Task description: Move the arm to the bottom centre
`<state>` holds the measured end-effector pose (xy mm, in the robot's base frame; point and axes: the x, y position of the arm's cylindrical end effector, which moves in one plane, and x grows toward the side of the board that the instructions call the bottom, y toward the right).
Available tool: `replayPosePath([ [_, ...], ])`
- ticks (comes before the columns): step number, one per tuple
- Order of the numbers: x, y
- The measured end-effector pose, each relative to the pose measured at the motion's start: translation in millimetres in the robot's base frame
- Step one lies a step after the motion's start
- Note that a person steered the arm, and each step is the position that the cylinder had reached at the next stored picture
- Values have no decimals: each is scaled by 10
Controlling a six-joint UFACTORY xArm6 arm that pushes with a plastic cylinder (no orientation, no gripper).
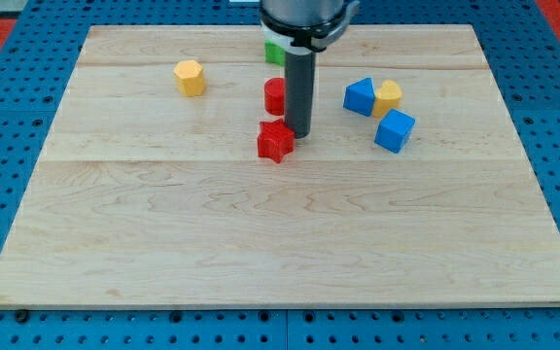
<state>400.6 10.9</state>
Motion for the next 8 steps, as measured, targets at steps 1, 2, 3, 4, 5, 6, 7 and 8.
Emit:
replayPosePath([
  [1, 0, -97],
  [2, -1, -101],
  [3, -1, -101],
  [4, 206, 32],
  [5, 666, 370],
  [6, 1349, 369],
  [7, 1645, 222],
  [8, 1750, 55],
])
